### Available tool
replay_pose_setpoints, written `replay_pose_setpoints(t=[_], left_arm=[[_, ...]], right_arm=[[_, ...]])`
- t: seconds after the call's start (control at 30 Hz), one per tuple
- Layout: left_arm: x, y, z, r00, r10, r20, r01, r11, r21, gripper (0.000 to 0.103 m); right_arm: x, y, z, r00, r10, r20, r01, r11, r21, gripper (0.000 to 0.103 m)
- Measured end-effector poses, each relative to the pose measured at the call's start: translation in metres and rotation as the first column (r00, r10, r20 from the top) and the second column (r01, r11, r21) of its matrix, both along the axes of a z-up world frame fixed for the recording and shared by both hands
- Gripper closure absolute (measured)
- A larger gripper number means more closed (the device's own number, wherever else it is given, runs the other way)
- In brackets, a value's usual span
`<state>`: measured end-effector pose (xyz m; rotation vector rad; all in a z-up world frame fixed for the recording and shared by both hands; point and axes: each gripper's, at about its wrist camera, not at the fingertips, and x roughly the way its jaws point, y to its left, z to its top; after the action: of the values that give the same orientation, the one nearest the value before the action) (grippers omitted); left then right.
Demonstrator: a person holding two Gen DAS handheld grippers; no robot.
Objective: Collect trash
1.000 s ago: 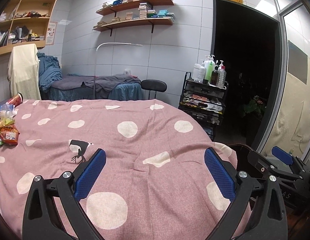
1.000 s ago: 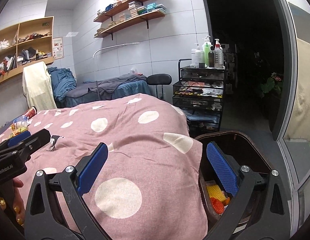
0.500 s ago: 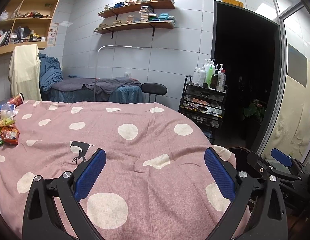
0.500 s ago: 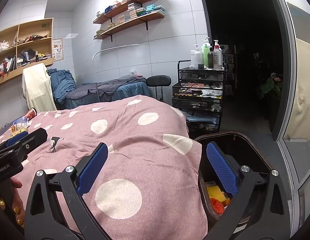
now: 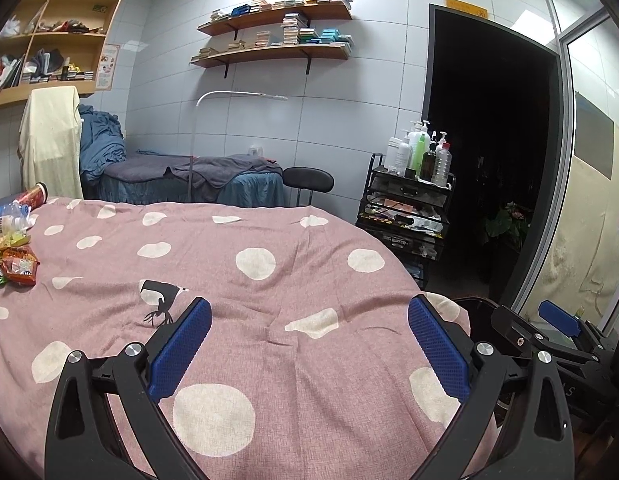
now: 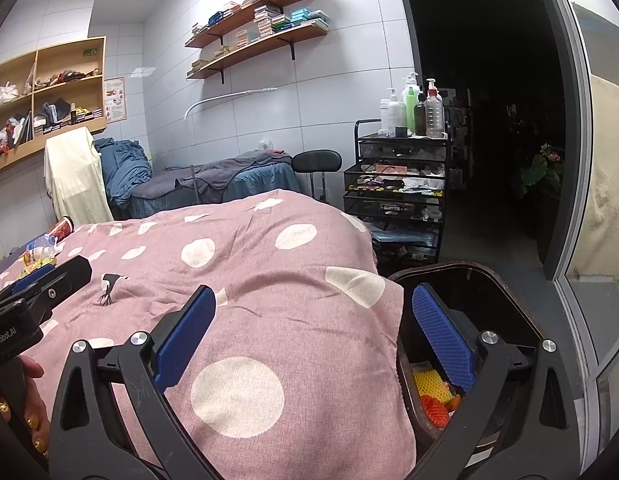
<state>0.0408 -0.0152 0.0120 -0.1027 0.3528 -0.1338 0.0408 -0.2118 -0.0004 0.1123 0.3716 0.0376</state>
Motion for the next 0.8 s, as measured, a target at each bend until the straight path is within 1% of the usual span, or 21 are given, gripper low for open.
replay_pose_setpoints(t=[0.8], left_arm=[[-0.0036, -0.0016, -0.0014, 1.000, 0.015, -0.004, -0.015, 1.000, -0.004, 0.006]], right_arm=[[-0.0002, 0.0015, -0.0003, 1.000, -0.001, -0.002, 0.001, 1.000, 0.001, 0.006]])
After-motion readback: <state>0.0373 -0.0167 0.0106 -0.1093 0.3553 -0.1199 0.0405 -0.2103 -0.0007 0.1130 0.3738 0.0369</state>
